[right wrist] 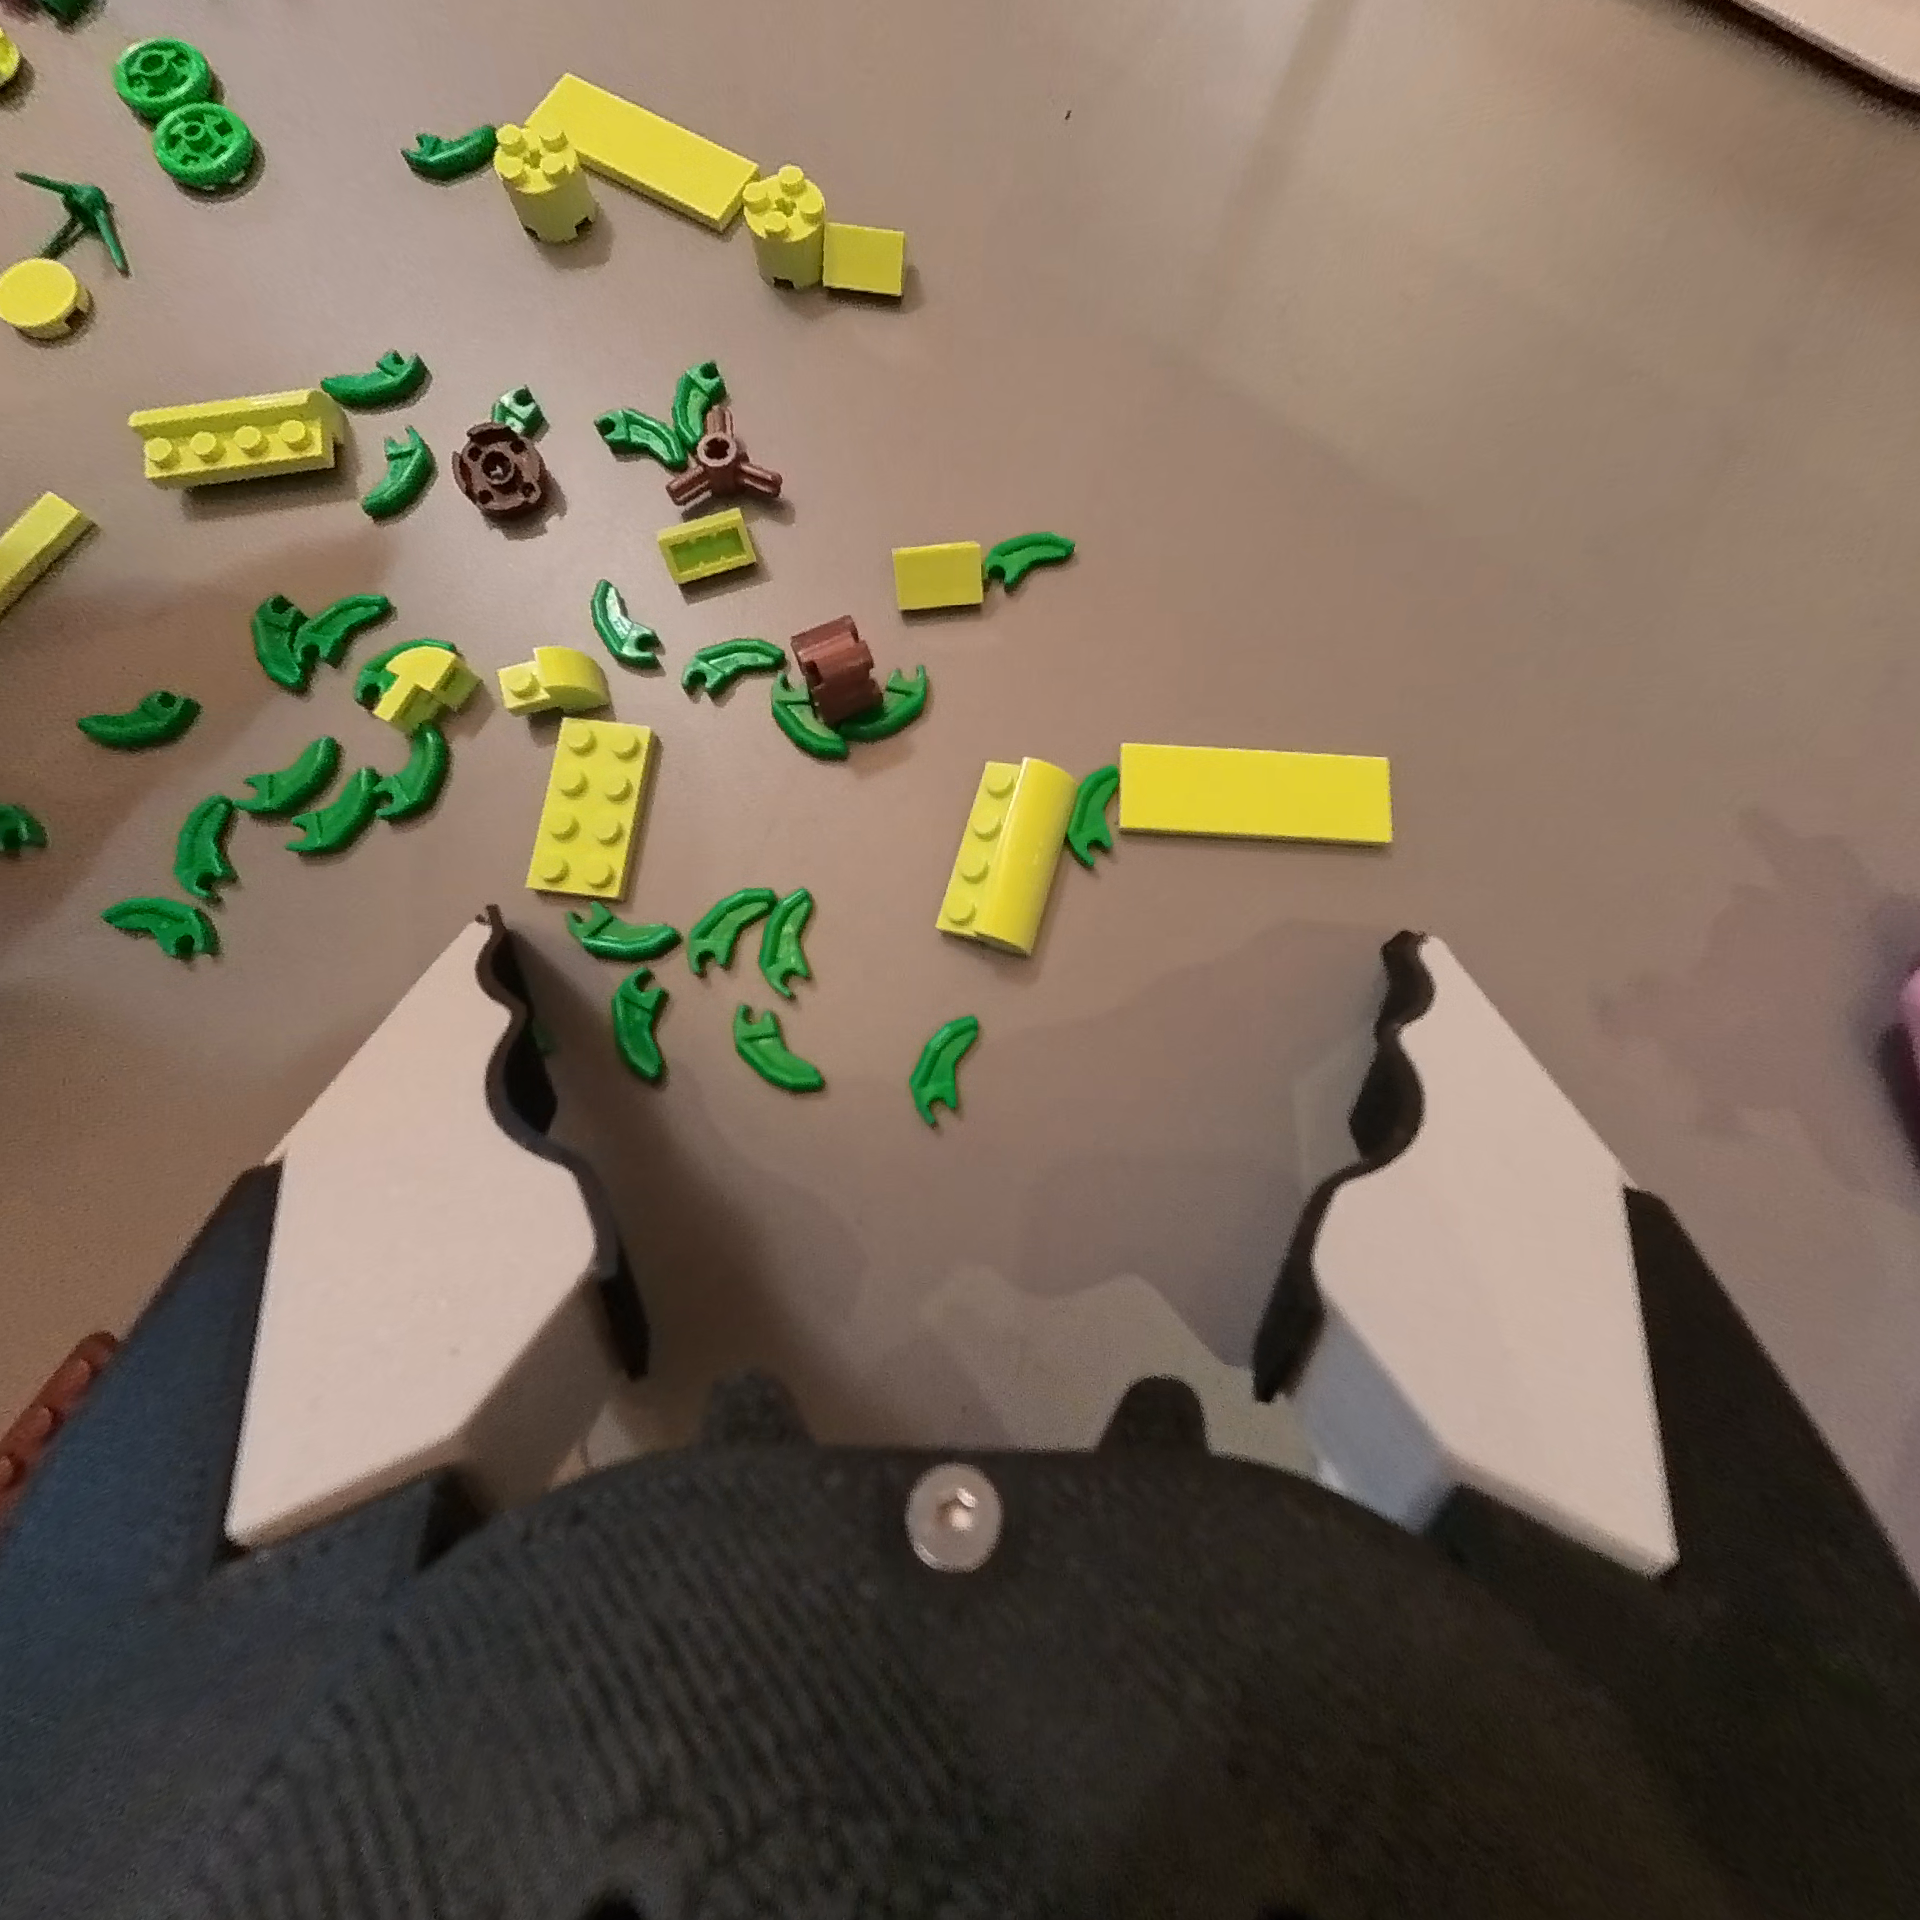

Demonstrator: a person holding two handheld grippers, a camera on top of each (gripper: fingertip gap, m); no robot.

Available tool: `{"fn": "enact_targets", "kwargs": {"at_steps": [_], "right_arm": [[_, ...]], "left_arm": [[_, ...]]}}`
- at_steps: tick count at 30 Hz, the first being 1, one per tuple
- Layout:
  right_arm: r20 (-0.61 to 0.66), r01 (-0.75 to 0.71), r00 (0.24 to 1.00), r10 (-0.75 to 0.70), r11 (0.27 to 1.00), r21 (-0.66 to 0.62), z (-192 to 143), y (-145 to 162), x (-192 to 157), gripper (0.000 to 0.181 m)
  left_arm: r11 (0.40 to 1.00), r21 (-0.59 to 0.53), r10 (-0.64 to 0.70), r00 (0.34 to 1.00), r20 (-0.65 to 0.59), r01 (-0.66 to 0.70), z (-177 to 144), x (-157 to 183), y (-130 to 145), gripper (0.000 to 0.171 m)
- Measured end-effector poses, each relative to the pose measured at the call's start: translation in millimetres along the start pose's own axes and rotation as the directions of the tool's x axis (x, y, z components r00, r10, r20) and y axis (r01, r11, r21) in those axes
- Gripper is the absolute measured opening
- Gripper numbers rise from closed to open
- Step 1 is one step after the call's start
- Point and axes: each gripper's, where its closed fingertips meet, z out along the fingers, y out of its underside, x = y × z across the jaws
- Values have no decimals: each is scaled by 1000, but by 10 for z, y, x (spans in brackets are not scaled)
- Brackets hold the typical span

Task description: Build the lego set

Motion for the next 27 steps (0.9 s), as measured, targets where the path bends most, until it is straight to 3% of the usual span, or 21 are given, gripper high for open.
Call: {"fn": "enact_targets", "kwargs": {"at_steps": [15, 27], "right_arm": [[3, 2, 1000, -2, 1000, -4, 7, 2, -10, 159], [3, 2, 1000, -2, 1000, -4, 8, 2, -11, 159]], "left_arm": [[997, -26, 72, 997, 1, -72, 30, 71, 32, 75], [999, -8, 38, 999, -14, -38, 11, 55, 10, 71]]}}
